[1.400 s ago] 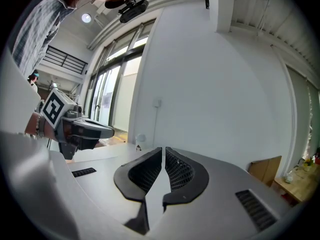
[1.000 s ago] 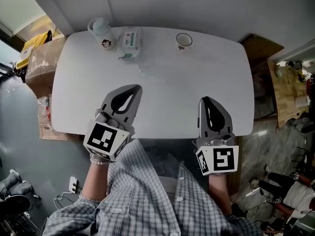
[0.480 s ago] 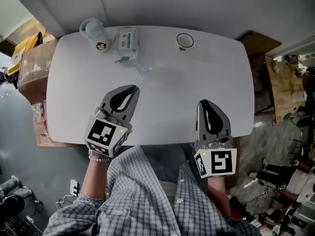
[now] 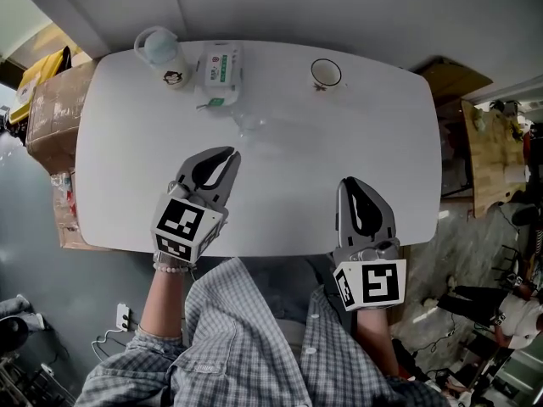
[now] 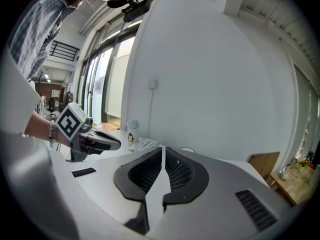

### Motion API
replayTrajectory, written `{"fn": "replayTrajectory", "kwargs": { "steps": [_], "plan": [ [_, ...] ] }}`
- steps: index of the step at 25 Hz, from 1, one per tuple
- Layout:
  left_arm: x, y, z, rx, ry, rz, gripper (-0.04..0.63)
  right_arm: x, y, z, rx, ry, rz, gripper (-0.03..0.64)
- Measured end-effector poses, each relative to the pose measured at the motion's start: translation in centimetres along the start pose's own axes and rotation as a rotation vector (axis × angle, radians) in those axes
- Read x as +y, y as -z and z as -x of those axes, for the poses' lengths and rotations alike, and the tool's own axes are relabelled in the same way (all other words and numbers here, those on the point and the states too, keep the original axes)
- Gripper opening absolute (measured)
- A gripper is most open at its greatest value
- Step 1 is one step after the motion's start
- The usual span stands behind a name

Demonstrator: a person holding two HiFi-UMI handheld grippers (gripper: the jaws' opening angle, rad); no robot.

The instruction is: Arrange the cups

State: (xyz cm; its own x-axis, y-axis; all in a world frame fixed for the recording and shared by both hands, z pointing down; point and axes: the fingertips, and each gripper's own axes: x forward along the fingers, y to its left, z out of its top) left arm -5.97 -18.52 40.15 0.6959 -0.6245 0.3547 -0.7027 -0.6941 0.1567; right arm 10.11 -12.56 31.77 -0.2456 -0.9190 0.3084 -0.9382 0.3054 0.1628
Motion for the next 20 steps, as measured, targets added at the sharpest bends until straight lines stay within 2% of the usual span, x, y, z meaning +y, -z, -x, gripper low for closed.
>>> {"fn": "replayTrajectory", "kwargs": {
  "steps": [3, 11, 20],
  "plan": [
    [0.5, 1.4, -1.3, 0.036, -0.001, 0.021, 0.051, -0.4, 0.5, -0.4, 0.02, -0.01, 0.004, 0.035],
    [2.4, 4.3, -4.3, 0.13, -0.052, 0.018, 0.071, -1.5, 1.9, -2.3, 0.066, -0.05, 0.001, 0.035],
    [3.5, 5.2, -6.4, 0.146, -0.1, 0.023, 0.055, -2.7, 4.4, -4.1, 0.124, -0.097, 0.0, 0.035]
  ]
}}
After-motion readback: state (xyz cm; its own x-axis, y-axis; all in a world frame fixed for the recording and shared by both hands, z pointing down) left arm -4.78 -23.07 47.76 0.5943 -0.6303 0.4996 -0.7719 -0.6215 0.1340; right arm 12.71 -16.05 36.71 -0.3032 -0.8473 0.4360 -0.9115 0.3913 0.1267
